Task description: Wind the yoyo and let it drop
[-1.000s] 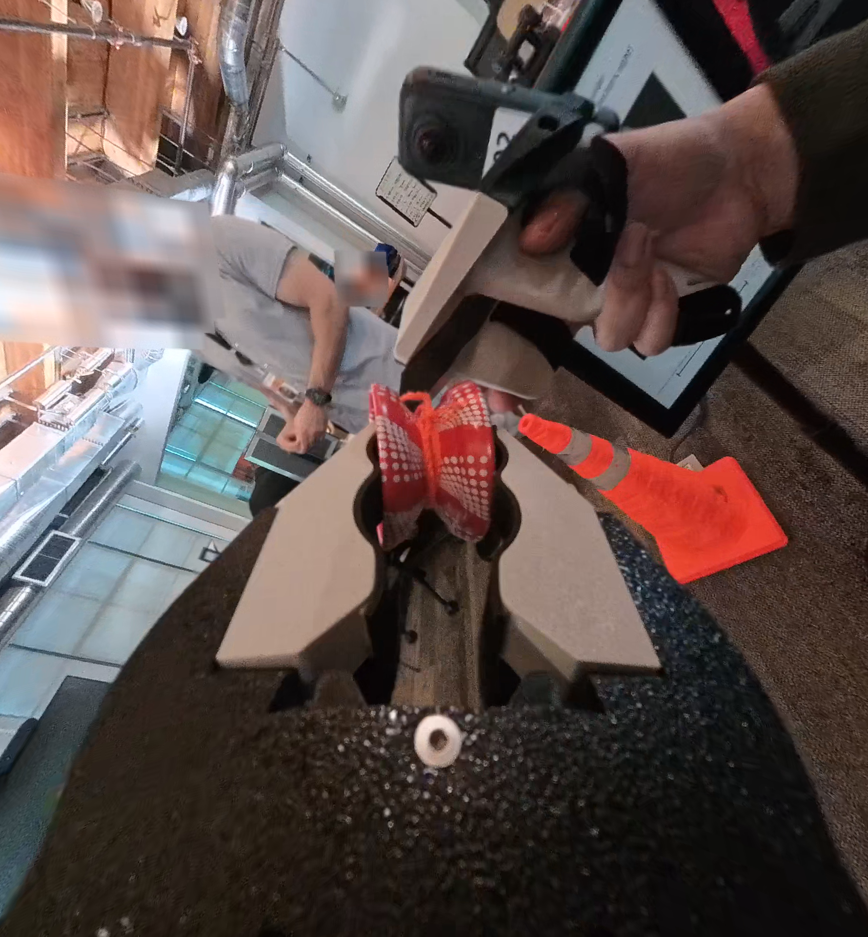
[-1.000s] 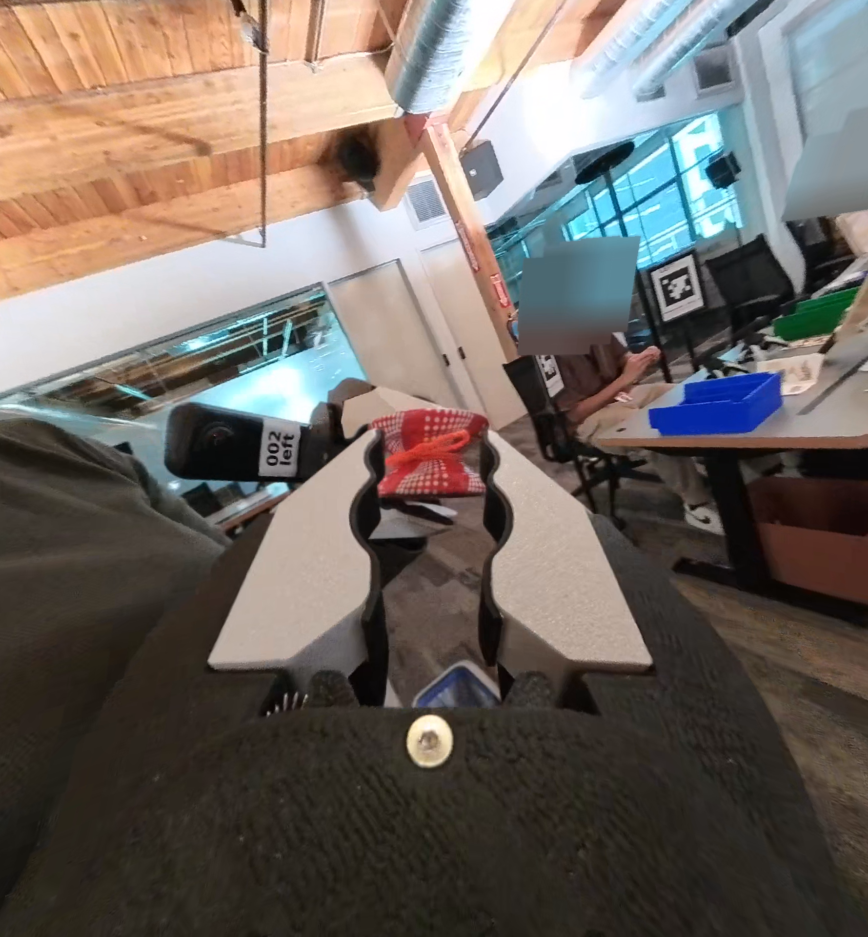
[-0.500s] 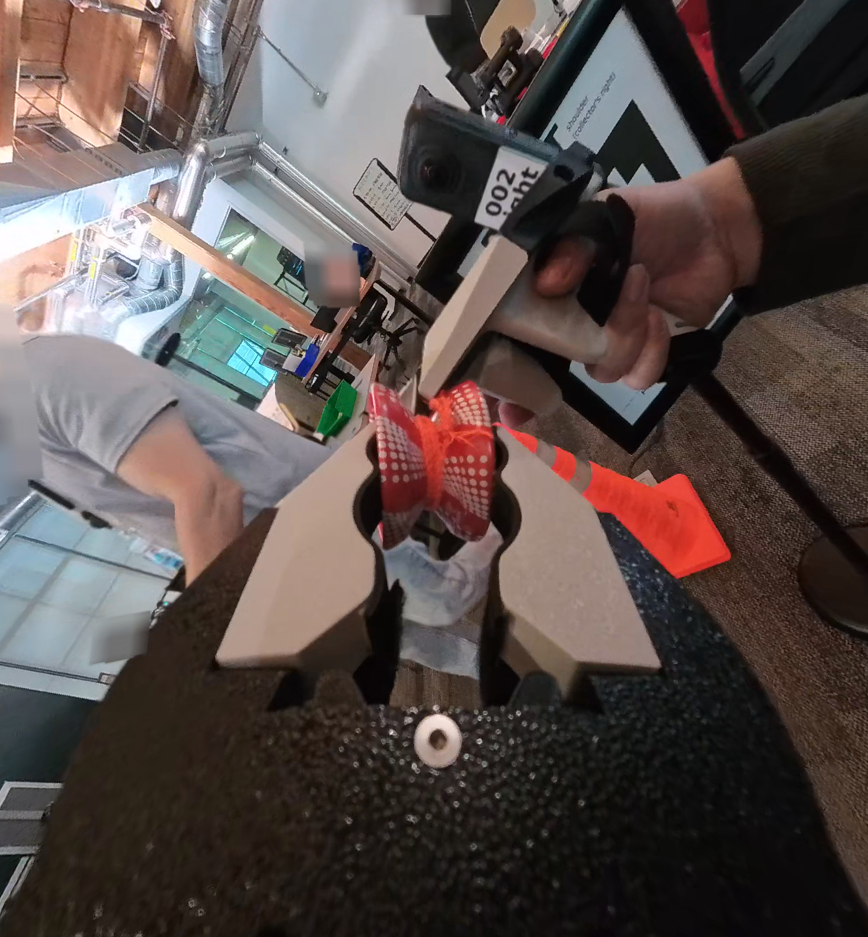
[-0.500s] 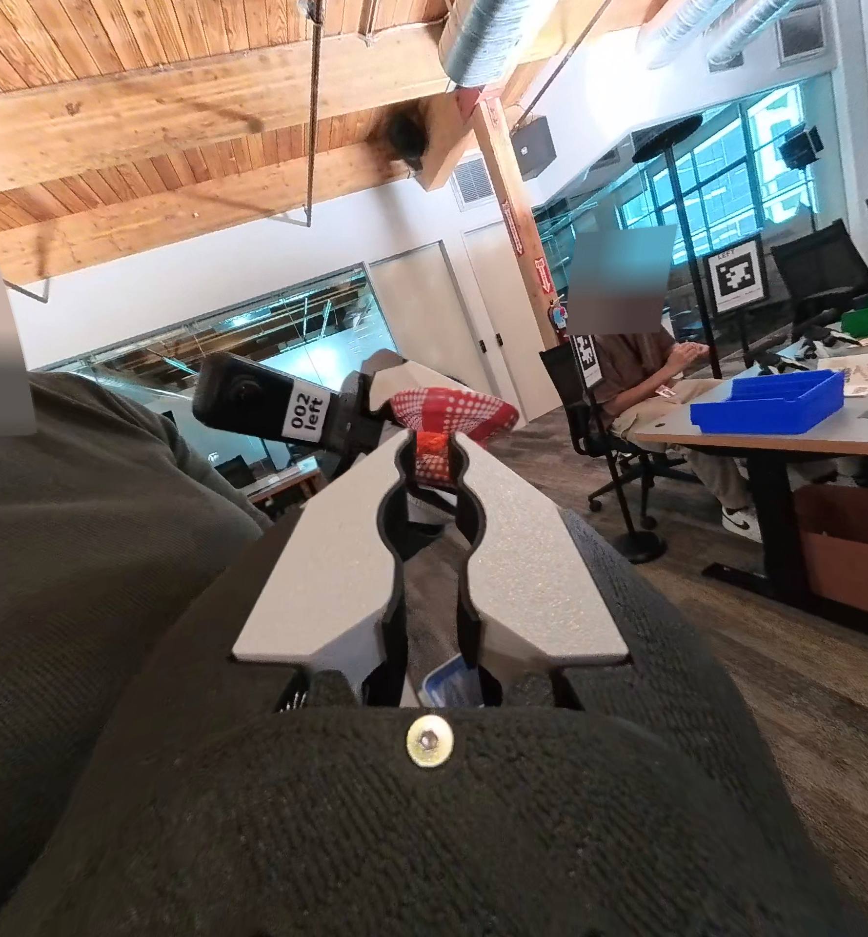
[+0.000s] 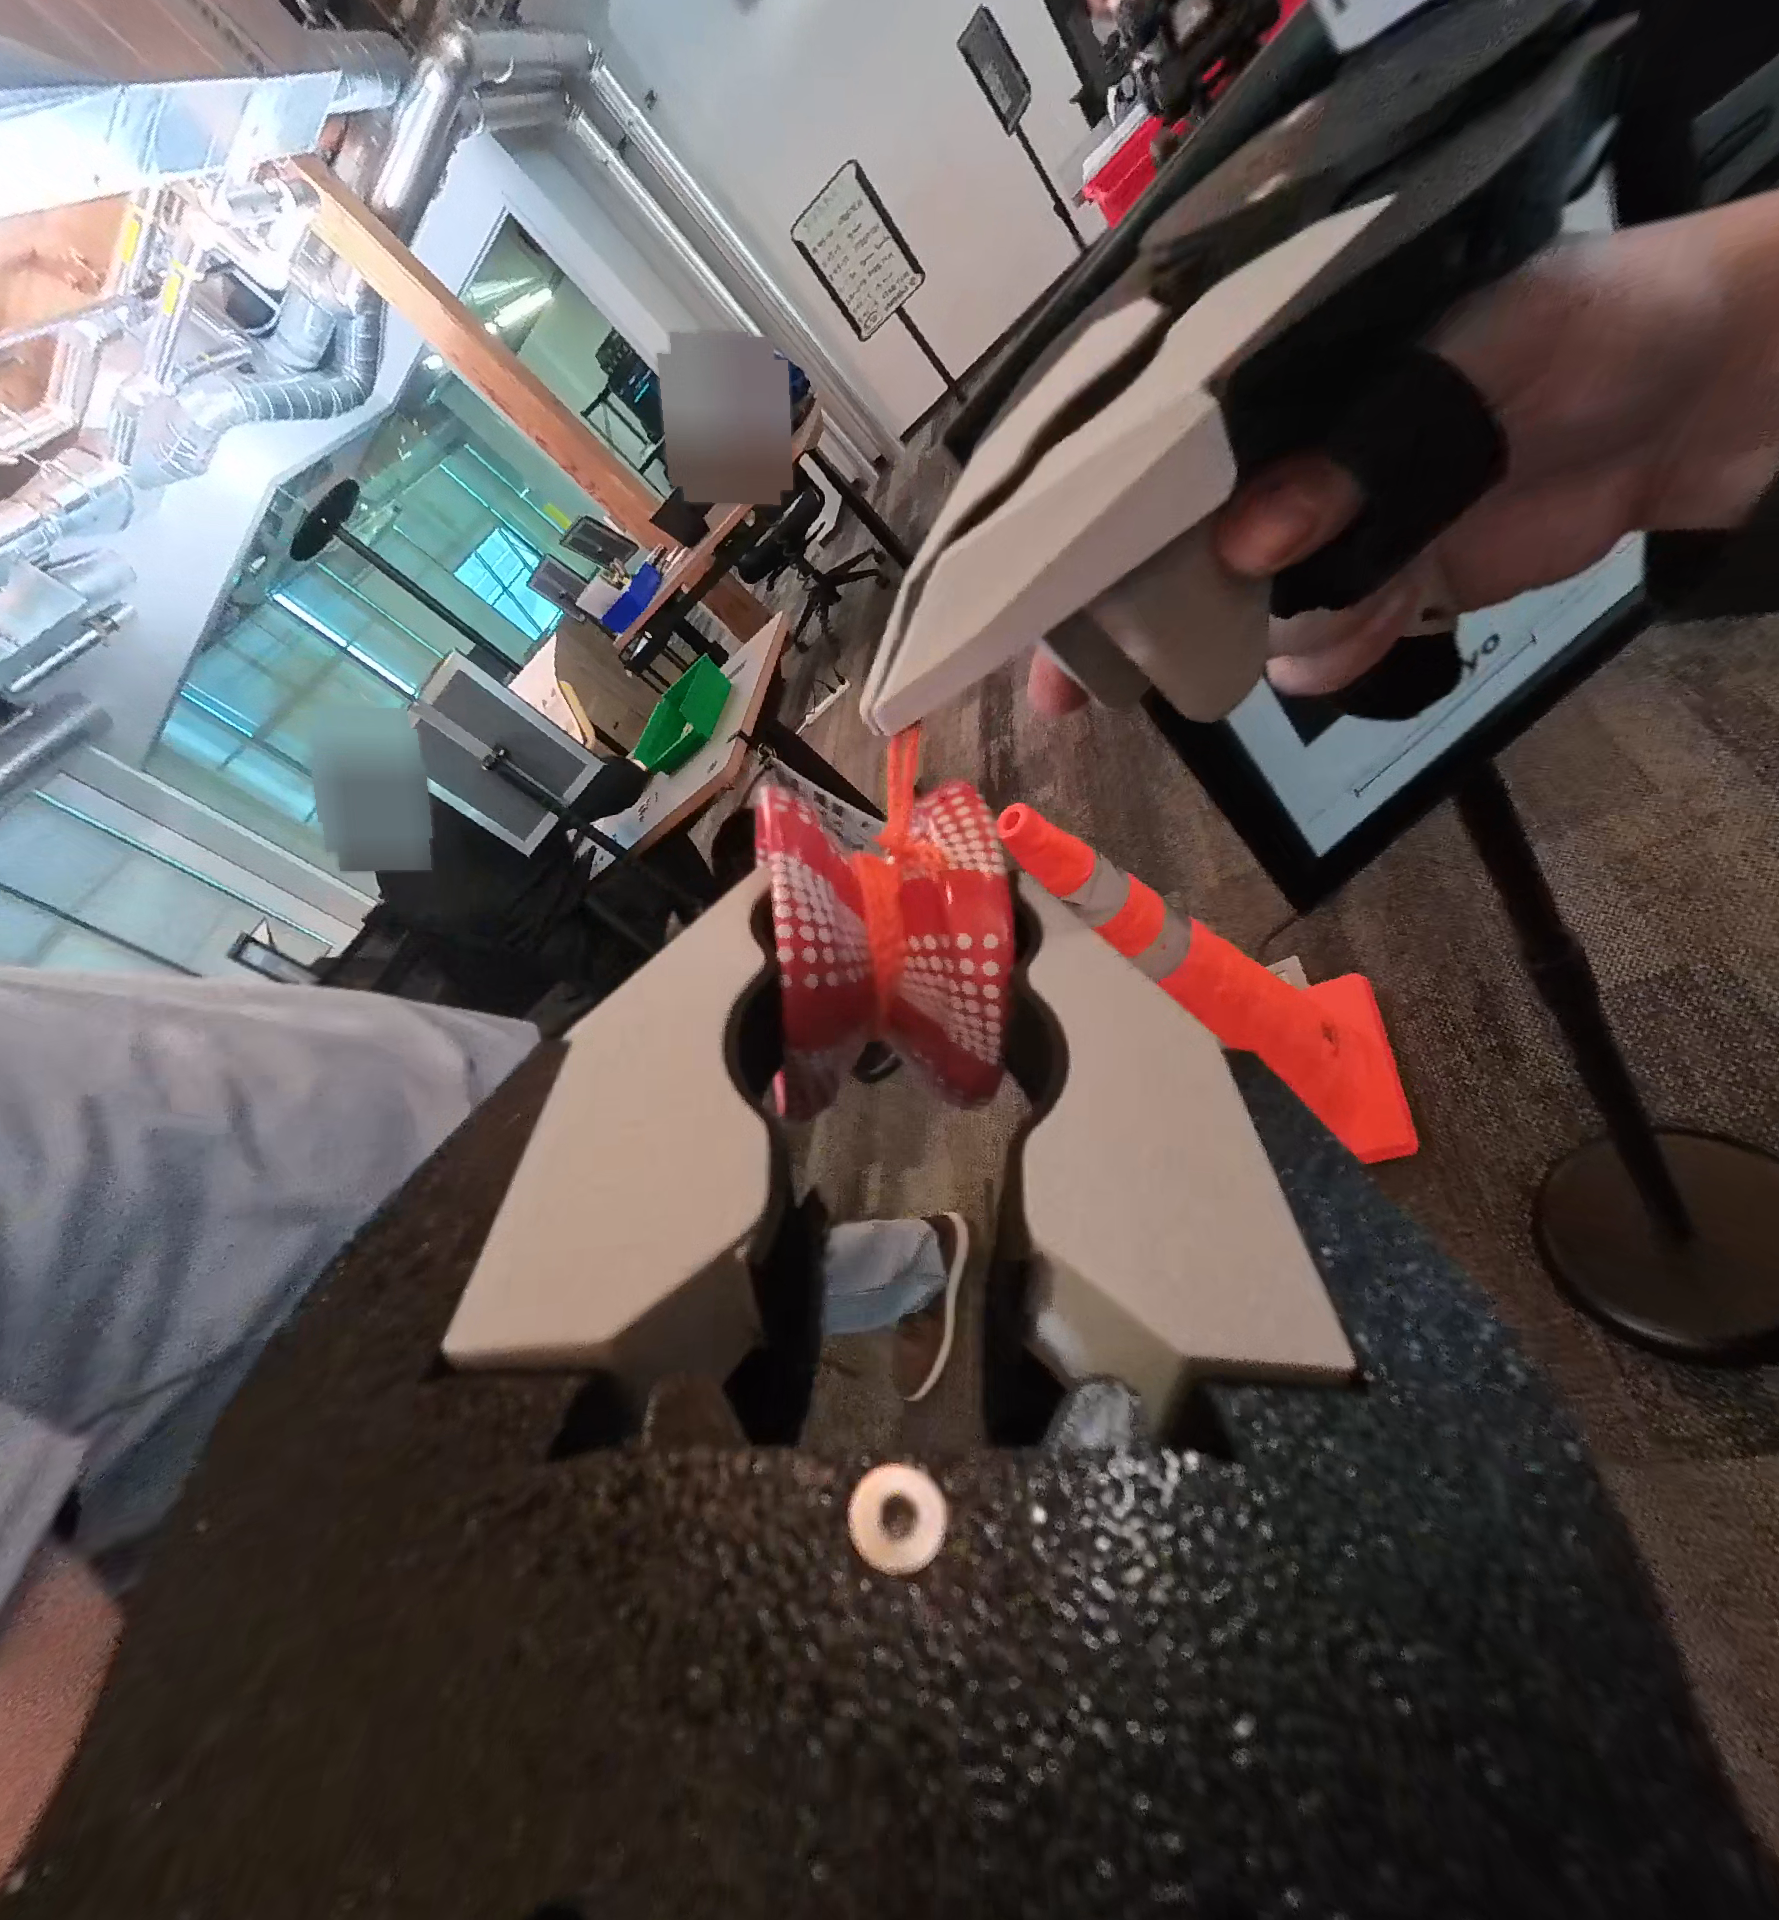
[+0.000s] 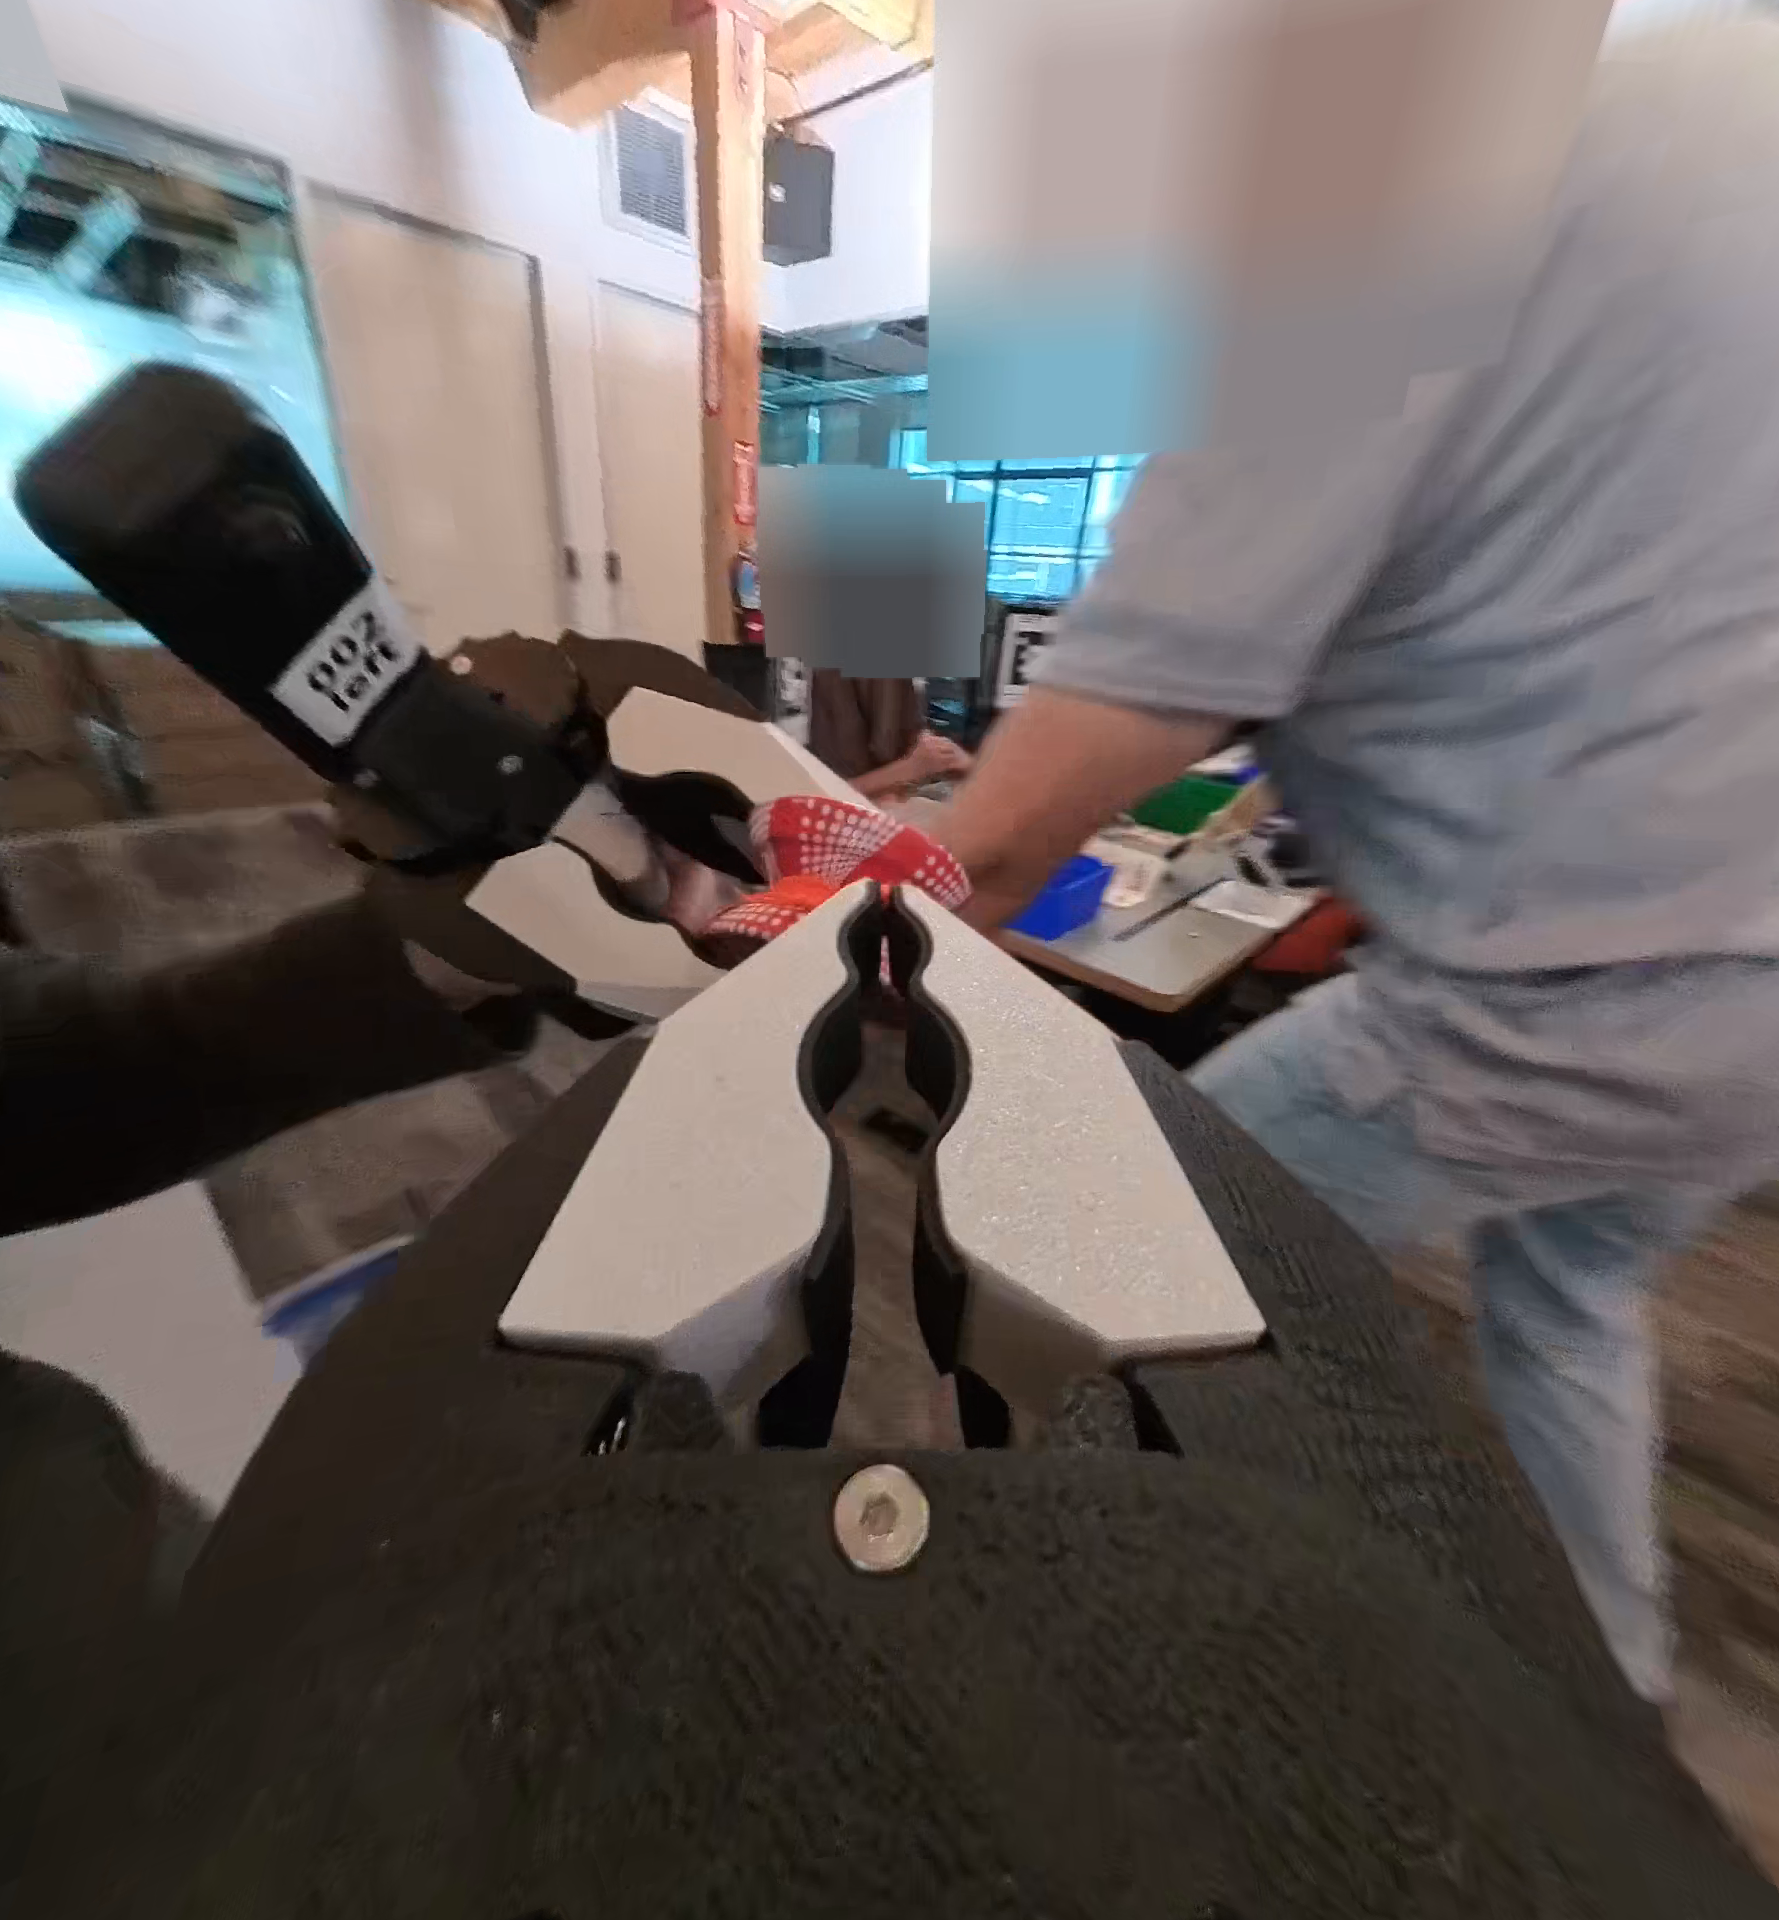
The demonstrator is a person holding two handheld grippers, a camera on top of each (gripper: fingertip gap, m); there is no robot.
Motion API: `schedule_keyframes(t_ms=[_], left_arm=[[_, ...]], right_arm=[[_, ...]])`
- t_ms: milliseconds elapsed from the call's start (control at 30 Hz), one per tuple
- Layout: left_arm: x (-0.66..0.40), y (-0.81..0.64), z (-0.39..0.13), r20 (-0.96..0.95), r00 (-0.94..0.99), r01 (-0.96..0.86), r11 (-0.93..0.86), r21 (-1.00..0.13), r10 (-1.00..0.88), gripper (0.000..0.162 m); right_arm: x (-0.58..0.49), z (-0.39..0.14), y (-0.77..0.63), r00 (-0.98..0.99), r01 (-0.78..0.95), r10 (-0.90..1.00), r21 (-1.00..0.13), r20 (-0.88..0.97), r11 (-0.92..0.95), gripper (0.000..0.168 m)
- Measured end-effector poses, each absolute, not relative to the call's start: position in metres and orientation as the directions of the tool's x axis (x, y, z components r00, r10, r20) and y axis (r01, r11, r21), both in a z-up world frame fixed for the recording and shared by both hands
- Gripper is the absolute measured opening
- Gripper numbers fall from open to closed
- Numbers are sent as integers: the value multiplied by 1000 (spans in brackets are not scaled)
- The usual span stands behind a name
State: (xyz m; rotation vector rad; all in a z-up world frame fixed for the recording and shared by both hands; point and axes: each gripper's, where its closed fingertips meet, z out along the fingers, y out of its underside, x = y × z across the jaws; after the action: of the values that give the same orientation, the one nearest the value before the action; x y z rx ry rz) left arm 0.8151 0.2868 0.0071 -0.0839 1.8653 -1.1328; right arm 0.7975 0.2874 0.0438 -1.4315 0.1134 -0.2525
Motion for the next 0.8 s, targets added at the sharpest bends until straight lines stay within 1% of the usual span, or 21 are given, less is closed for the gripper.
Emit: schedule_keyframes(t_ms=[133,200,367,567,700,800], left_arm=[[821,290,3,-576,-628,280,539,-795,-523,37],[822,290,1,-529,-648,238,515,-824,-547,37],[827,294,-2,-440,-666,159,461,-873,-603,38],[830,308,1,-328,-642,93,355,-930,-693,38],[836,337,13,-210,-559,61,213,-975,-802,38],[843,364,31,-158,-476,66,145,-987,-865,38]], right_arm=[[799,49,288,886,305,-374,-952,273,27,0],[798,50,289,838,378,-417,-925,352,-22,0],[797,51,294,774,455,-460,-887,436,-75,0],[796,54,312,743,494,-455,-861,490,-119,0],[799,67,340,753,527,-386,-840,532,-130,0],[803,86,369,758,568,-311,-815,573,-117,0]])
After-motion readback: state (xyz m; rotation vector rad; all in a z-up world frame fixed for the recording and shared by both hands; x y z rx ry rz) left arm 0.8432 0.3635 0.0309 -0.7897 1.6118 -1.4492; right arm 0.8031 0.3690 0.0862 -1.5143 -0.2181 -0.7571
